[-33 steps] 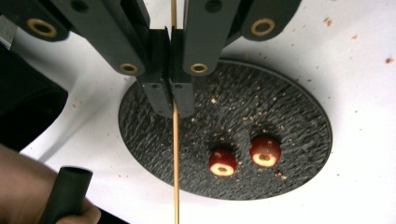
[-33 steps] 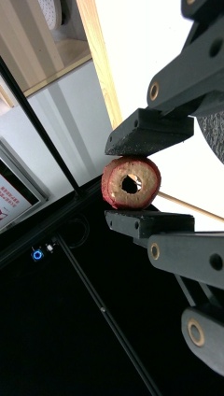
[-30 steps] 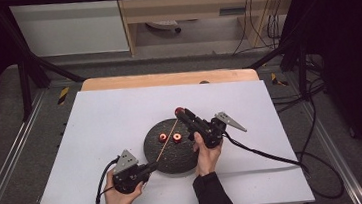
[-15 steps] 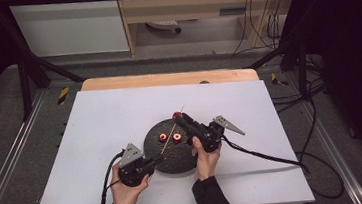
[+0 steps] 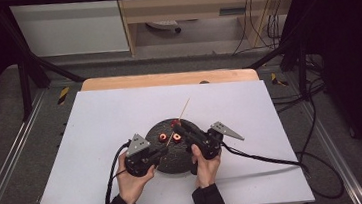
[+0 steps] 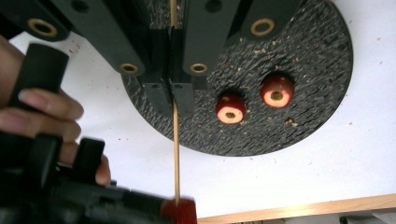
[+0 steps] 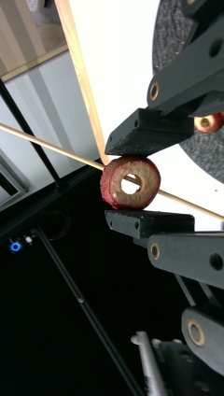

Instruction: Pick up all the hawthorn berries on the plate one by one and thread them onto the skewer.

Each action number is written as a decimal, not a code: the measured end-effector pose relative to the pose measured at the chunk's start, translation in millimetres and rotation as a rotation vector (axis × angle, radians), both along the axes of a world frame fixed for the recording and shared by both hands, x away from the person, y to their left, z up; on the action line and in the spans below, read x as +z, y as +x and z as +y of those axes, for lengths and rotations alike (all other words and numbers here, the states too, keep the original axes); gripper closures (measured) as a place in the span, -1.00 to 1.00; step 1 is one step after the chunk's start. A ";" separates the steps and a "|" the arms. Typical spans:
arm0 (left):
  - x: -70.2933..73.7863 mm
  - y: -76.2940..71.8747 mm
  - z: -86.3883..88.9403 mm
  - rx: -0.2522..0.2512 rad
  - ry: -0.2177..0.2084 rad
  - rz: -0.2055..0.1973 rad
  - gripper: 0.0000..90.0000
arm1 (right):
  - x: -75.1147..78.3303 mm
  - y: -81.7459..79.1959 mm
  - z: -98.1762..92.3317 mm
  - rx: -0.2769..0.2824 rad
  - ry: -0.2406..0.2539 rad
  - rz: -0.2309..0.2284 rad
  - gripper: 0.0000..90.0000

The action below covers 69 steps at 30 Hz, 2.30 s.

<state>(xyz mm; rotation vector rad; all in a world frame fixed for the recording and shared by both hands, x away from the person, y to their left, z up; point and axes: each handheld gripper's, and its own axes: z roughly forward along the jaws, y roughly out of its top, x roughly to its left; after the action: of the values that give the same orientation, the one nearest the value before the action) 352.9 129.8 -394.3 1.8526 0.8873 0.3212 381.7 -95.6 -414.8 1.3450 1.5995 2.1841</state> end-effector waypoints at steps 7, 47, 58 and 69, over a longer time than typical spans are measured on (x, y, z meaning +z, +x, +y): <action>3.1 6.1 -7.1 -0.004 0.011 -0.006 0.97 | -5.0 -6.7 2.0 0.027 -0.035 0.013 0.39; -19.4 -15.9 72.7 -0.009 0.085 0.026 0.97 | -7.6 1.7 -17.2 0.221 -0.545 0.110 -0.82; -31.7 -23.5 102.0 0.001 0.086 0.045 0.97 | -2.1 15.6 -18.1 0.247 -0.699 0.140 -0.86; -41.2 -28.0 116.2 0.008 0.093 0.063 0.97 | 11.9 40.9 -2.5 0.301 -0.903 0.170 -0.83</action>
<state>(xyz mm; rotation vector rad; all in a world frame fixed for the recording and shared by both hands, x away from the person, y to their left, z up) 325.0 246.0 -435.5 1.9539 0.9363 0.3153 422.6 -98.0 -402.9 1.0368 2.5153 1.1292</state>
